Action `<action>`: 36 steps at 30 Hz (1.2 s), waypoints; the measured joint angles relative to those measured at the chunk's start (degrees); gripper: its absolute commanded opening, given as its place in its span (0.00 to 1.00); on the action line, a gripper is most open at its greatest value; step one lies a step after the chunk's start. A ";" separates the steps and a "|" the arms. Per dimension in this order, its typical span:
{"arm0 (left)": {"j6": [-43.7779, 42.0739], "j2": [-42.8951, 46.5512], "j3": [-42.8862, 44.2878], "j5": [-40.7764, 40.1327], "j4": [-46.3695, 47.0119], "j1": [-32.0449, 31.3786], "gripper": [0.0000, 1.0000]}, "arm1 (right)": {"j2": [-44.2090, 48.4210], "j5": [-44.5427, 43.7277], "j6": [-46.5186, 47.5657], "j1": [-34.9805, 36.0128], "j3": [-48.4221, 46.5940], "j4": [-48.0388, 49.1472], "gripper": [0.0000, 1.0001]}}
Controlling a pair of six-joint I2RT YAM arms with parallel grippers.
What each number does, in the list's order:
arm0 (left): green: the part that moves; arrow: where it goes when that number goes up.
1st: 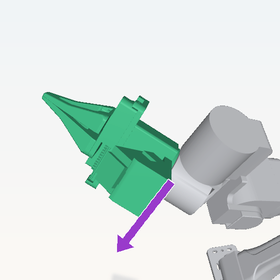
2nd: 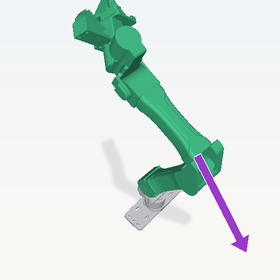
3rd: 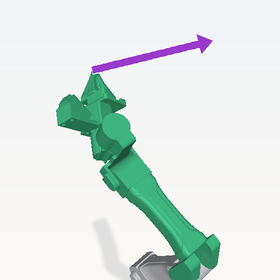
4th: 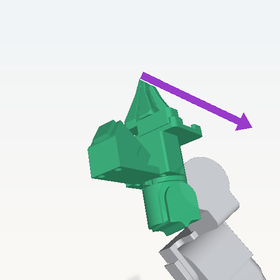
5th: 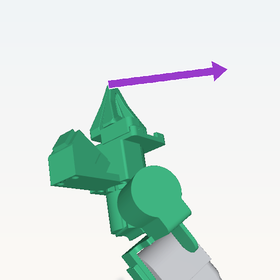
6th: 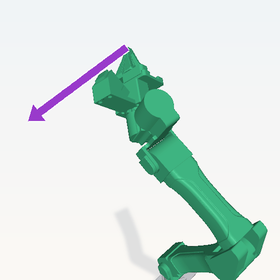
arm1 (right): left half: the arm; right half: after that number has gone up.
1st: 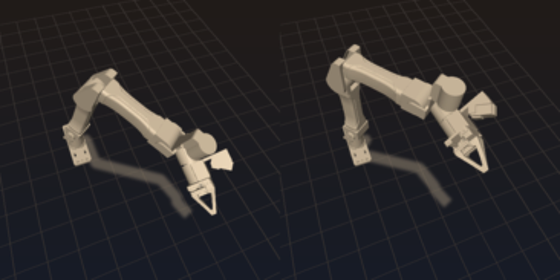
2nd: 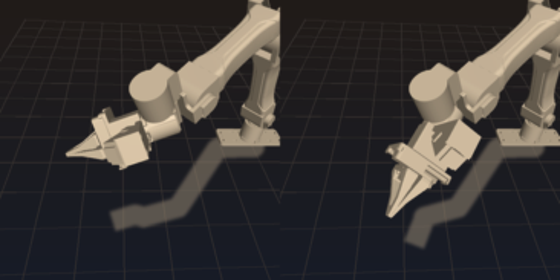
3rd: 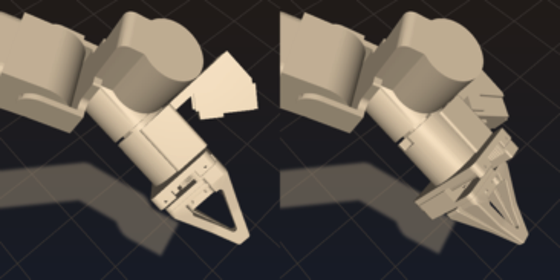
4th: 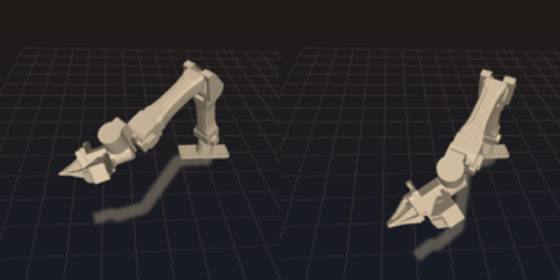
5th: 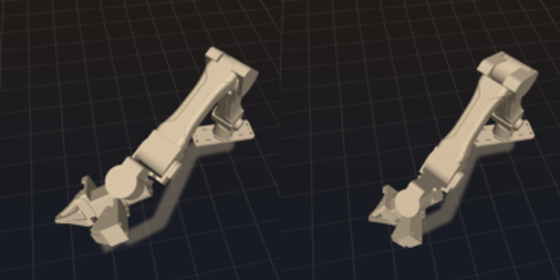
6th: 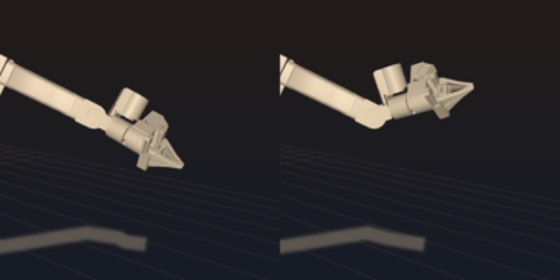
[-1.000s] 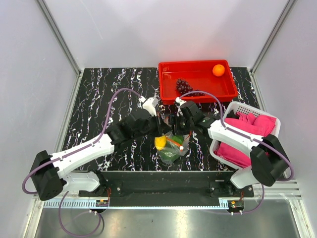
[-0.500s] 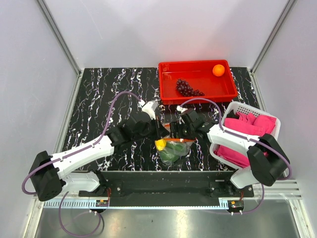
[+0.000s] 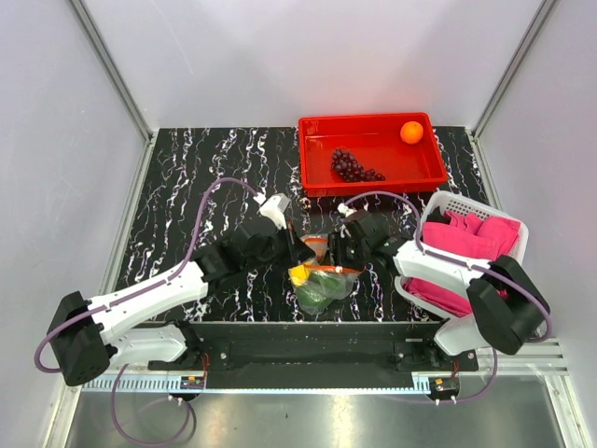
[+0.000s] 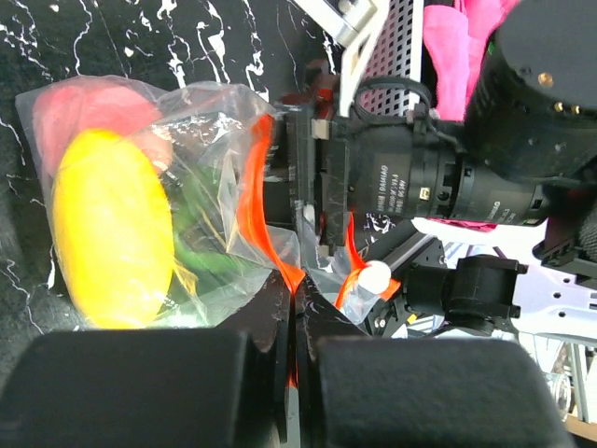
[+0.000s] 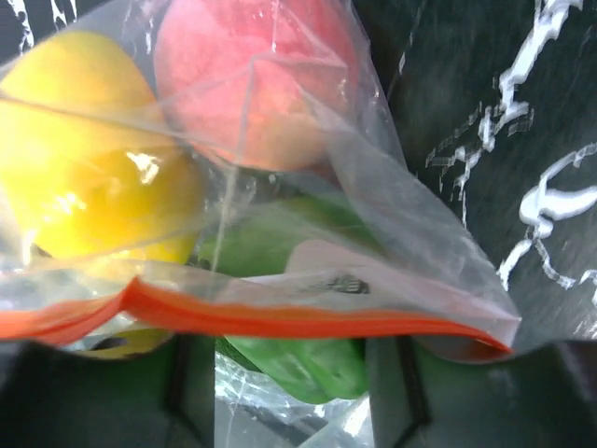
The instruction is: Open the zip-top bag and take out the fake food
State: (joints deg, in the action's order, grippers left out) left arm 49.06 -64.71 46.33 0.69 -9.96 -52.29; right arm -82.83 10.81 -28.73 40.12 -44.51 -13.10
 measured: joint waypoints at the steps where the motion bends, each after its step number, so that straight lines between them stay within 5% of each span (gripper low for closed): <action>1: 0.22 0.22 -0.26 0.02 0.13 0.00 0.00 | 0.72 0.26 -0.46 0.00 0.94 0.68 0.26; 8: 1.20 0.74 -1.97 0.11 1.62 -0.15 0.00 | 7.76 0.81 -3.34 0.02 4.81 1.42 0.01; 23: 1.40 3.61 -3.41 -0.07 2.49 -0.15 0.00 | 24.22 -3.21 -3.58 0.00 -0.96 -3.56 0.00; 36: 1.51 4.59 -5.01 0.24 3.56 -0.15 0.00 | 24.24 -9.94 -1.11 -0.11 -15.69 -6.97 0.00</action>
State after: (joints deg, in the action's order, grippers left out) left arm 50.57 -60.12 41.32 0.93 -6.39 -52.45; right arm -58.59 0.86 -29.85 40.01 -60.20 -20.08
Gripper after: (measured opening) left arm 0.011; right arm 0.606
